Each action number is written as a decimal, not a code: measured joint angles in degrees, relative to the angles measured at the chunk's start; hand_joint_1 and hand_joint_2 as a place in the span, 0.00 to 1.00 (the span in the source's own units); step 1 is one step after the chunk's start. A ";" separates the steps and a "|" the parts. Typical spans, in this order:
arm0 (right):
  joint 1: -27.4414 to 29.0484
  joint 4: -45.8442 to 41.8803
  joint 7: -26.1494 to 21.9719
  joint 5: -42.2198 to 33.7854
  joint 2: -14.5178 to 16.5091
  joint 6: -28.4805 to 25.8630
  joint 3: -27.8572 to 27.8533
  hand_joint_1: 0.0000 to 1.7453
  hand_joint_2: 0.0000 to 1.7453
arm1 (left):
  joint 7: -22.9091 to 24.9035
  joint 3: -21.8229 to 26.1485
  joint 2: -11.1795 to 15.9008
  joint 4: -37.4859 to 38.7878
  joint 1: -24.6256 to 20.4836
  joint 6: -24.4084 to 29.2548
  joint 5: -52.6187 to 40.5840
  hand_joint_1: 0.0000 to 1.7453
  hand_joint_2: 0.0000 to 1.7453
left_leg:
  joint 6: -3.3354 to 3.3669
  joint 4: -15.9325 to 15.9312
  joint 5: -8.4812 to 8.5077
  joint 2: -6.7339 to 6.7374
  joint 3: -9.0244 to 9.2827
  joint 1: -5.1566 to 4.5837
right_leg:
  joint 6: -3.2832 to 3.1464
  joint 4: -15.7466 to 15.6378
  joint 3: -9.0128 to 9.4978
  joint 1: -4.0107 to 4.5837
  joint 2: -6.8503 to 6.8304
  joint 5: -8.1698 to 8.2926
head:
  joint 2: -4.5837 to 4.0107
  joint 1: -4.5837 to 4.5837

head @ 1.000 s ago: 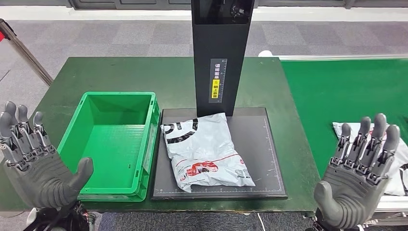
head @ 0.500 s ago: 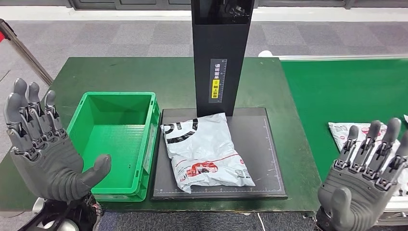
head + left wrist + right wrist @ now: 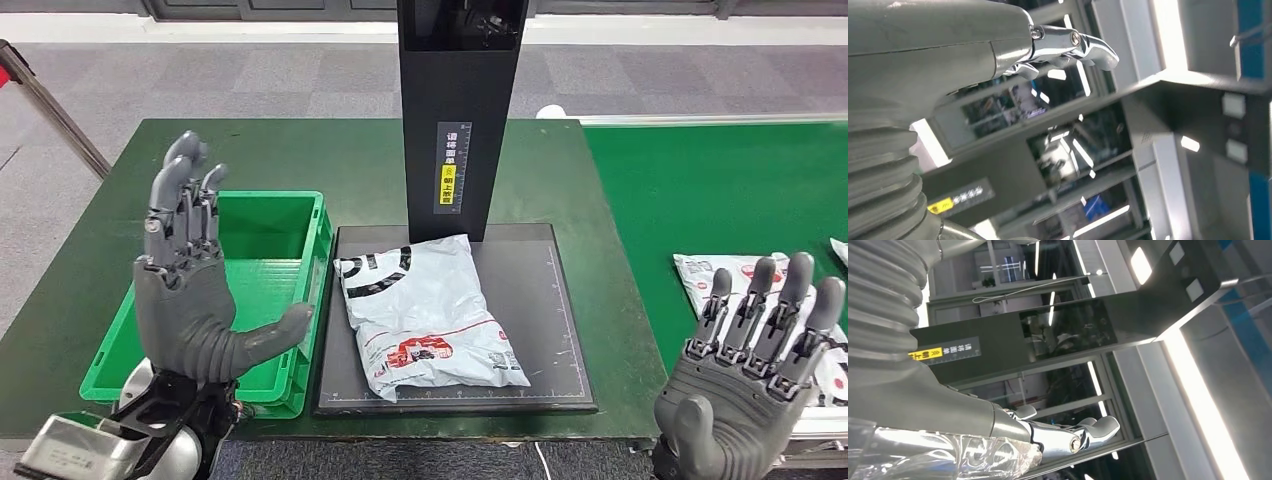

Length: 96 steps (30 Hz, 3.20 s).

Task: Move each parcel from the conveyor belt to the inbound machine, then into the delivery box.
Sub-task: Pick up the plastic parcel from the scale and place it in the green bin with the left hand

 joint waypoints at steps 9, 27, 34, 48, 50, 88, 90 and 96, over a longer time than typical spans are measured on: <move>0.24 1.43 0.00 -1.23 0.11 -0.74 0.00 0.00 1.00 | 0.51 -1.56 0.01 6.08 -3.28 -1.93 1.39 0.00 1.00 | 0.00 0.00 0.00 0.01 -0.01 0.00 | 0.00 0.00 -0.02 0.00 0.05 0.00 | 0.00 0.00; -1.40 2.40 0.00 0.48 0.74 -0.55 0.00 0.00 1.00 | 4.63 -6.81 0.40 17.96 -8.20 -7.64 -8.75 0.00 1.00 | 0.00 0.00 0.00 0.02 -0.01 0.00 | 0.00 0.01 0.00 0.00 0.08 0.01 | 0.00 0.01; -3.95 2.62 0.00 0.05 0.66 -0.64 0.00 0.00 1.00 | 3.77 -10.01 1.05 25.44 -11.63 -11.95 -12.43 0.00 1.00 | 0.00 0.00 0.01 0.01 -0.01 0.00 | 0.00 0.03 -0.01 0.00 0.10 0.02 | 0.00 0.00; -13.71 10.44 0.53 -3.25 -5.86 -5.03 0.02 0.00 1.00 | -0.23 -16.24 4.67 34.86 -17.99 -20.78 -14.97 0.00 1.00 | 0.02 0.01 0.05 -0.01 -0.02 0.00 | 0.03 0.06 0.01 0.00 0.11 0.07 | 0.00 0.00; -14.48 11.09 0.81 -3.35 -6.45 -5.28 0.03 0.00 1.00 | -0.37 -16.80 5.27 35.38 -18.43 -21.41 -14.97 0.00 1.00 | 0.02 0.01 0.05 -0.02 -0.02 0.00 | 0.03 0.06 0.01 0.00 0.10 0.06 | 0.00 0.01; -28.43 18.12 5.52 -1.96 -10.43 -8.80 3.08 0.00 1.00 | 1.61 -30.38 2.86 60.97 -27.08 -13.53 -21.21 0.00 1.00 | 0.04 0.05 0.15 -0.11 -0.04 -0.02 | 0.04 0.11 0.02 -0.02 0.00 0.13 | 0.00 0.00; -28.96 18.45 5.69 -1.78 -10.51 -8.33 3.11 0.00 1.00 | 1.95 -30.42 1.94 63.30 -27.17 -12.30 -21.47 0.00 1.00 | 0.05 0.05 0.15 -0.11 -0.04 -0.02 | 0.04 0.11 0.02 -0.02 0.00 0.13 | 0.00 0.00; -30.09 19.32 6.29 -1.49 -10.76 -7.47 3.15 0.00 1.00 | 2.45 -30.33 -0.45 68.87 -27.25 -9.03 -22.90 0.00 1.00 | 0.05 0.05 0.16 -0.13 -0.04 -0.02 | 0.04 0.11 0.03 -0.01 -0.02 0.13 | 0.00 0.00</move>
